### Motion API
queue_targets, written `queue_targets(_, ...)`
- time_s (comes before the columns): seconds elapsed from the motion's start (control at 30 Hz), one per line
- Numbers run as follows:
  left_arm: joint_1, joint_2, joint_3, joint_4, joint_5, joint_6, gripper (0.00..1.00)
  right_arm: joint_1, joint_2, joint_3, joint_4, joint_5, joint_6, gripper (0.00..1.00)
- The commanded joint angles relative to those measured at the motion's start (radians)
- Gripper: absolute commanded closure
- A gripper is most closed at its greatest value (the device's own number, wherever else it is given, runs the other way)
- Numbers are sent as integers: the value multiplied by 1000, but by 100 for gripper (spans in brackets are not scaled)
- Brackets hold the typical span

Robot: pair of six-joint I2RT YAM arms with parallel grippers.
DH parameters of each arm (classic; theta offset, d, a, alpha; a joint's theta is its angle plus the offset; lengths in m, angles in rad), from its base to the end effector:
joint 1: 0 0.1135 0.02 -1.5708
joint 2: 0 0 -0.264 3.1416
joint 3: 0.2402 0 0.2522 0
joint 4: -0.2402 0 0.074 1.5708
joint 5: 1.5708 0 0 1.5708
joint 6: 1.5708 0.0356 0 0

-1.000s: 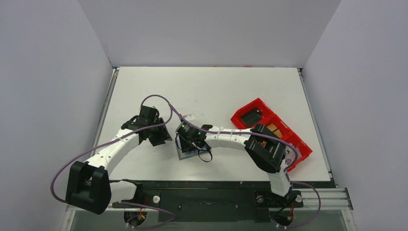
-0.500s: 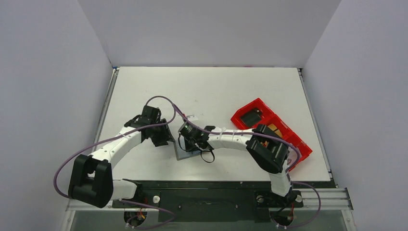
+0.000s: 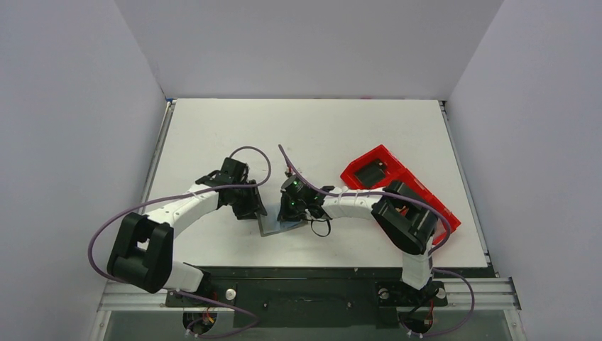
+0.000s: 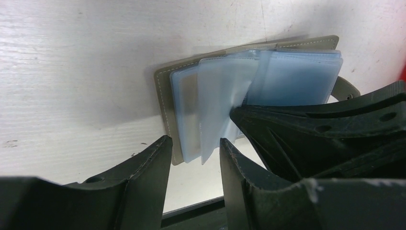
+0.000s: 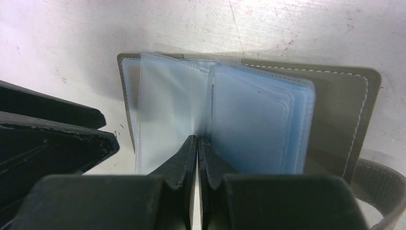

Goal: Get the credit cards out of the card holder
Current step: Remove the credit card from the card holder.

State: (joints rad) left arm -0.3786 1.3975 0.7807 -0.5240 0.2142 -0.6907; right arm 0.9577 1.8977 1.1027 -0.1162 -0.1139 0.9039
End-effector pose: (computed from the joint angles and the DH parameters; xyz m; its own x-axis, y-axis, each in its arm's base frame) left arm 0.2335 -0.1010 0.1819 -0.9336 -0.2986 -0.1982 -0.1962 0.8886 -0.4145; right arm 0.2189 0.3182 0.1442 -0.9512 0.0047 -0.3085 -0.1701 0.8262 0.5371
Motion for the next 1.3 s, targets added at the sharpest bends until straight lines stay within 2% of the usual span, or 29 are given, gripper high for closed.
queue_targets(0.0,-24,31,38,56,28,12,61,-13,10,-62,-18,-25,16,100)
queue_targets(0.17,-45,56,47,75,36,1,62,-18,13,-71,-2,-36,21,100)
queue_targets(0.6,-71,111,40,113,33,-14,70,-24,9,-71,1,-39,21,100)
queue_targets(0.73,-74,120,36,124,36,-17,77,-24,-1,-74,-1,-37,20,100)
queue_targets(0.83,-74,116,40,120,34,-20,91,-24,-14,-68,-12,-34,15,100)
queue_targets(0.9,-74,105,45,109,24,-20,97,-23,-31,-55,-30,-28,8,96)
queue_targets(0.97,-73,91,48,96,16,-19,100,-21,-54,-38,-55,-20,-4,83)
queue_targets(1.03,-72,77,54,82,5,-14,100,-16,-81,-15,-84,-7,-16,75)
queue_targets(1.17,-74,47,60,54,-11,-4,100,-10,-145,30,-137,15,-35,67)
queue_targets(1.27,-78,19,62,39,-14,-2,100,-11,-181,54,-168,35,-45,64)
